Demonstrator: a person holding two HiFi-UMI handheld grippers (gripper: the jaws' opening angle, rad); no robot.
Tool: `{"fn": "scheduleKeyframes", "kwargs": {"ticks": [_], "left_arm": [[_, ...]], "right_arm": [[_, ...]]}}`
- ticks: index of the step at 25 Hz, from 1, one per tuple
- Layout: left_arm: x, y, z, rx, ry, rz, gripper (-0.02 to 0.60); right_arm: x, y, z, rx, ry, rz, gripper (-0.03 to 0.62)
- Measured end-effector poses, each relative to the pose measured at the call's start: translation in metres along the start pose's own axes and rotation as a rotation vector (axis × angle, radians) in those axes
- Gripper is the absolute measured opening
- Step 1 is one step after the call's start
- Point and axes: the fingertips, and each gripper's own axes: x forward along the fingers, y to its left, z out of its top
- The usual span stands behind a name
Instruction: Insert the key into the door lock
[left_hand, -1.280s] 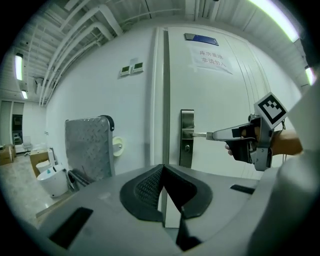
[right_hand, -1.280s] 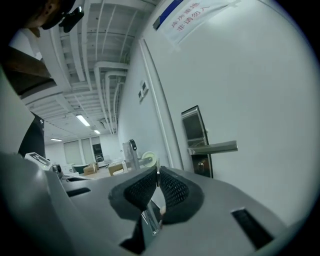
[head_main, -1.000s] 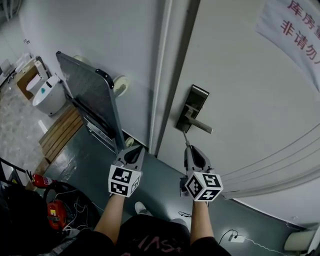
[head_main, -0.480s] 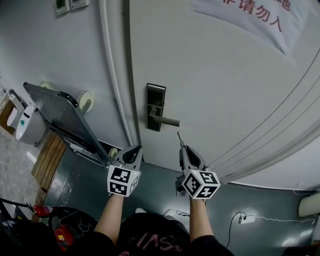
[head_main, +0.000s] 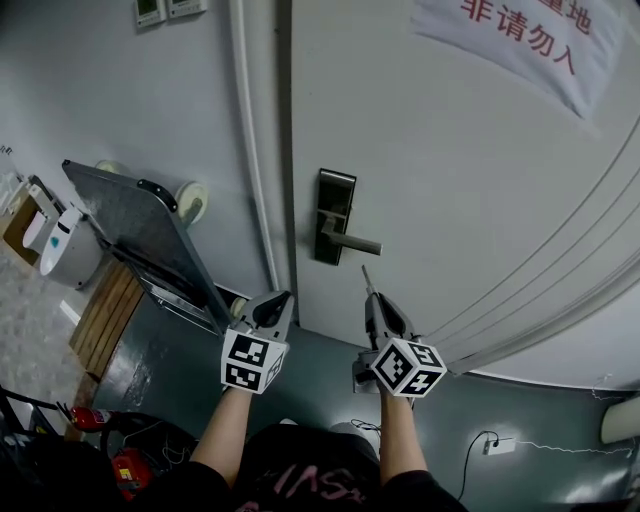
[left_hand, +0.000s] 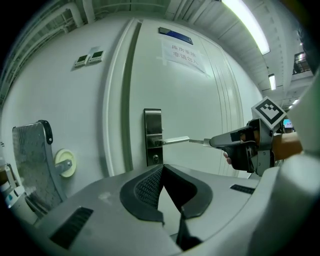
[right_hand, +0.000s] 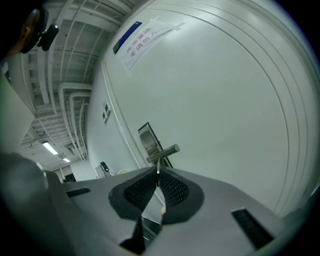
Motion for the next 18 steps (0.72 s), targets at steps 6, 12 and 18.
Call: {"fn": "scheduleKeyframes", "kwargs": {"ticks": [6,12,18], "left_arm": [[-0.014,0.016,-0.011,-0.016,-0.001,0.008,0.012],[-0.021,0.028,-0.017,-0.033,-0.006,0.015,0.012],[-0.012,0.035,-0.02,-0.036,0.003,0.015,0.012]], "right_arm": [[0.006,0.012,-0.01,0.035,-0.001,0.003,0.08],[0.014,0.023,-0.015,0.017,0.011,0.005,0.08],[0.032,0.02,-0.02,0.09,0.025,0.017,0.08]]}}
